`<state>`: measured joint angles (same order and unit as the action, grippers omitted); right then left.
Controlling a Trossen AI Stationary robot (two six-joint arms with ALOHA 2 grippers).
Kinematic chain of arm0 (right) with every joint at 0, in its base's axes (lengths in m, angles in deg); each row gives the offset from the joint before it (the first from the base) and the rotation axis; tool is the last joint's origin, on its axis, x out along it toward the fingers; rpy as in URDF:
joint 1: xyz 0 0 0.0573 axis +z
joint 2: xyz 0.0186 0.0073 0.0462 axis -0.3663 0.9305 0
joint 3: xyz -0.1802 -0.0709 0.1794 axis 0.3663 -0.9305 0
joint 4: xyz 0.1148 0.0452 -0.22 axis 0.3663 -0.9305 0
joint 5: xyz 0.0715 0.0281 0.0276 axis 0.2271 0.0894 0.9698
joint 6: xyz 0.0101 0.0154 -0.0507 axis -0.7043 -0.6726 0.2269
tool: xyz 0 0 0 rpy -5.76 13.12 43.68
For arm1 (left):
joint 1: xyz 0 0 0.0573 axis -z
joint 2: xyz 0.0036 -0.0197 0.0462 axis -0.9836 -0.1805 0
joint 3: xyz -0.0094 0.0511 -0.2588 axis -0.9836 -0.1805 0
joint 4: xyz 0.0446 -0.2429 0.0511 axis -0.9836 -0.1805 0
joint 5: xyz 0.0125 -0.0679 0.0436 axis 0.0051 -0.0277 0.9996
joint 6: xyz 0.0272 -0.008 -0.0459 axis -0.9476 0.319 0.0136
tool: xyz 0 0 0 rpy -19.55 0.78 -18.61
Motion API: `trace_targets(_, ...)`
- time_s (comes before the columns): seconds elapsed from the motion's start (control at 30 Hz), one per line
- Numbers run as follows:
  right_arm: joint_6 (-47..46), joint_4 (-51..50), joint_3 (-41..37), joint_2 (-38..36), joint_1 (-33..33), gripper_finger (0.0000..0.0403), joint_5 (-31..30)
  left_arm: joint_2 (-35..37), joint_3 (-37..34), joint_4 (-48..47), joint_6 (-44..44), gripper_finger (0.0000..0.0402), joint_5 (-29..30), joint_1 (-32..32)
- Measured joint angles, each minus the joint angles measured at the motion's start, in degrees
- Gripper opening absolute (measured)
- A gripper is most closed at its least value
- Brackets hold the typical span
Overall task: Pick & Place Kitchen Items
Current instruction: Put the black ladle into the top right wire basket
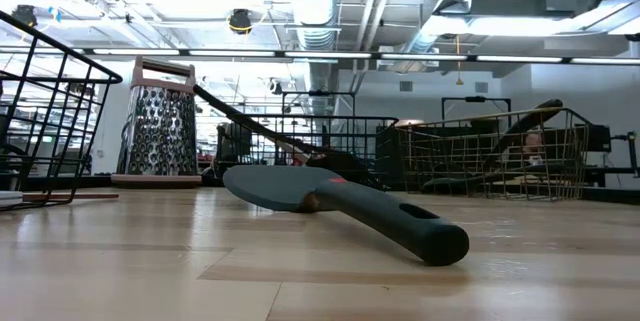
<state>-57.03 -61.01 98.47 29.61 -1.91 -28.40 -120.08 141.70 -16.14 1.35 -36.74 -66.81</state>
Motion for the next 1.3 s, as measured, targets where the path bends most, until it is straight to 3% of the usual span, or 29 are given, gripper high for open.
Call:
trace_targets(0.17, -1.61, -0.18, 0.00, 0.00, -4.21, 0.0076, -0.68, -0.95, 0.02, 0.66, -5.09, 0.0126, -0.10, -0.07)
trace_targets(0.3, -4.15, -0.64, -0.02, -0.33, -8.54, 0.0076, -0.20, -1.50, -0.98, 1.00, -8.42, 0.0097, -0.05, -0.50)
trace_targets(0.53, -4.21, -0.74, -0.02, -0.64, -12.57, 0.0076, 2.46, 6.86, -14.87, 10.12, -7.47, 0.0008, 1.41, -0.50)
trace_targets(0.8, -4.05, -4.44, -0.02, -1.09, -15.29, 0.0076, 2.52, 21.91, -29.03, 14.78, -0.64, 0.0001, 4.83, -0.50)
trace_targets(1.03, -4.04, -14.30, -0.07, -2.23, -20.20, 0.0076, 2.99, 29.88, -33.88, 15.09, -0.58, 0.0001, 6.40, -0.50)
trace_targets(1.3, -1.55, -18.00, -0.04, -2.43, -26.00, 0.0076, 7.96, 34.56, -37.40, 15.00, -0.61, 0.0001, 8.52, -0.50)
